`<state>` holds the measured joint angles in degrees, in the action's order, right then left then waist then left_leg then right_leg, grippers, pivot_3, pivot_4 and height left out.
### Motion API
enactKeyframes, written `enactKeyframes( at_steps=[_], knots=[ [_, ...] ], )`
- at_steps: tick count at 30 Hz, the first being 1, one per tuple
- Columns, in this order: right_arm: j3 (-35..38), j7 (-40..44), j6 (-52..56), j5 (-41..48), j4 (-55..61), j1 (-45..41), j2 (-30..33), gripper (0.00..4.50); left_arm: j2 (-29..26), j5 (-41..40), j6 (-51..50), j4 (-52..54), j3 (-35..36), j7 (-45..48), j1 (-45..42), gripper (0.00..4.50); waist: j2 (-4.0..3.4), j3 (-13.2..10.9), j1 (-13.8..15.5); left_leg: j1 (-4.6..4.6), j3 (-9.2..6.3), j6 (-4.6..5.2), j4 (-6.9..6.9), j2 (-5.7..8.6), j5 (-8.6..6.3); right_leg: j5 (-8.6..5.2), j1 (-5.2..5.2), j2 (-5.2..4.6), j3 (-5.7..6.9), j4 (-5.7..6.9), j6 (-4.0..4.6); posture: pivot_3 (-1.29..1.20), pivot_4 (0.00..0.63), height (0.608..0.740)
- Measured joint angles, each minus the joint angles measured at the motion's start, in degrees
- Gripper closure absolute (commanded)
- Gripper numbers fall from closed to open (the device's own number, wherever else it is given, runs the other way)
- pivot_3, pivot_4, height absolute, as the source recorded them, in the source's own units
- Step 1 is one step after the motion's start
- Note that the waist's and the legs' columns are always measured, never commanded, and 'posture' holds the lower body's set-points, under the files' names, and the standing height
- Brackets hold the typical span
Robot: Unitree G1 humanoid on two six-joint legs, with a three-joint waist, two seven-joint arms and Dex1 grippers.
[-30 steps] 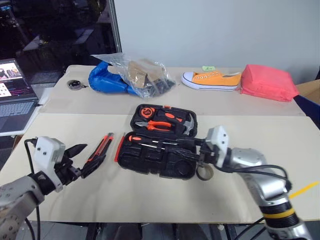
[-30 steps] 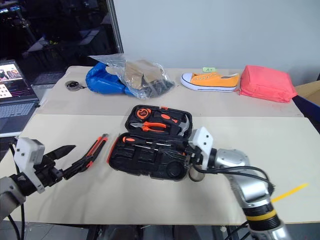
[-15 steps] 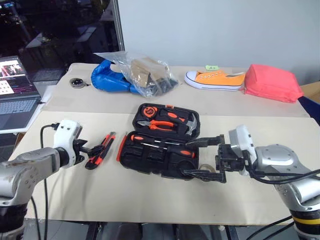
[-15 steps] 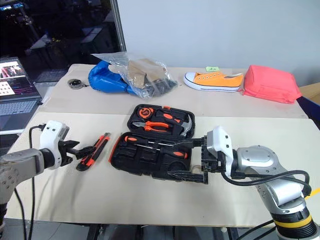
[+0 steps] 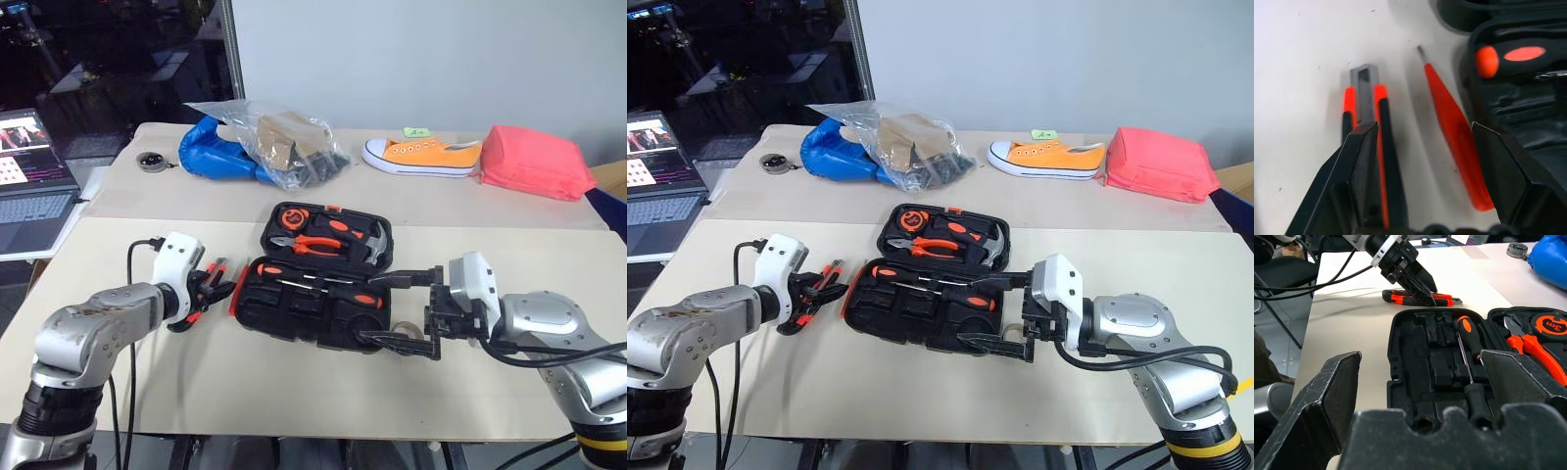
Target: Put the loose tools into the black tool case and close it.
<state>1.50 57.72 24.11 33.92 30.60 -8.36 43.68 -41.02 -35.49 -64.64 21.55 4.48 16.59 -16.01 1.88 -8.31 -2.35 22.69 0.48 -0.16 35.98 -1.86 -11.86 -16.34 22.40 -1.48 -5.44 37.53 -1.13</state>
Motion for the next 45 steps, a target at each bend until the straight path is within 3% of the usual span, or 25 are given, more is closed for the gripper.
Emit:
enactKeyframes(
  at_steps=[16, 32, 35, 40, 41, 45],
  knots=[
    [0.06, -0.62, -0.05, -0.17, 0.30, 0.30, 0.07, 0.00, 2.73, 5.97, 0.54, 0.24, -2.58, 0.69, -0.79, 1.27, 0.00, 0.00, 0.42, 0.02, -0.09, 0.00, 0.05, 0.03, 0.00, 0.00, -0.05, -0.03, 0.06, -0.01, -0.03, 0.00, 0.150, 0.740],
    [0.66, -0.93, -0.05, -0.65, 0.52, 0.43, 0.64, 0.00, 14.14, 9.92, -8.96, 0.09, -3.43, -6.80, -4.64, 1.27, -0.05, 0.03, 1.63, -0.02, -0.17, 0.00, 0.18, 0.14, 0.00, 0.02, -0.17, -0.04, 0.09, 0.02, -0.08, 0.00, 0.150, 0.740],
    [1.31, -0.84, -0.05, -0.63, 0.53, 0.47, 0.97, 0.00, 16.76, 11.18, -9.67, -0.20, -2.06, -8.51, -4.63, 2.04, -0.12, 0.07, 1.61, -0.10, -0.17, 0.00, 0.23, 0.14, 0.01, 0.03, -0.23, -0.03, 0.08, 0.09, -0.09, 0.00, 0.150, 0.740],
    [1.35, -0.47, -0.05, -0.60, 0.53, 0.49, 1.31, 0.00, 17.63, 12.52, -9.45, -0.37, -1.51, -8.74, -4.18, 3.86, -0.15, 0.09, 1.56, -0.13, -0.17, 0.00, 0.24, 0.14, 0.01, 0.03, -0.26, 0.00, 0.06, 0.09, -0.09, 0.00, 0.150, 0.740],
    [1.35, -0.45, -0.05, -0.59, 0.53, 0.50, 1.31, 0.00, 17.34, 12.83, -9.05, -0.01, -1.56, -8.54, -3.87, 4.05, -0.16, 0.09, 1.55, -0.13, -0.17, 0.00, 0.24, 0.14, 0.01, 0.03, -0.25, 0.00, 0.05, 0.08, -0.09, 0.00, 0.150, 0.740],
    [1.57, -0.51, -0.05, -0.58, 0.52, 0.85, 1.33, 0.00, 15.08, 12.58, -4.54, 1.87, -0.88, -4.55, -1.31, 4.05, -0.15, 0.09, 1.38, -0.03, -0.16, -0.01, 0.21, 0.11, 0.01, 0.03, -0.17, 0.00, 0.05, 0.03, -0.08, 0.00, 0.150, 0.740]
  ],
)
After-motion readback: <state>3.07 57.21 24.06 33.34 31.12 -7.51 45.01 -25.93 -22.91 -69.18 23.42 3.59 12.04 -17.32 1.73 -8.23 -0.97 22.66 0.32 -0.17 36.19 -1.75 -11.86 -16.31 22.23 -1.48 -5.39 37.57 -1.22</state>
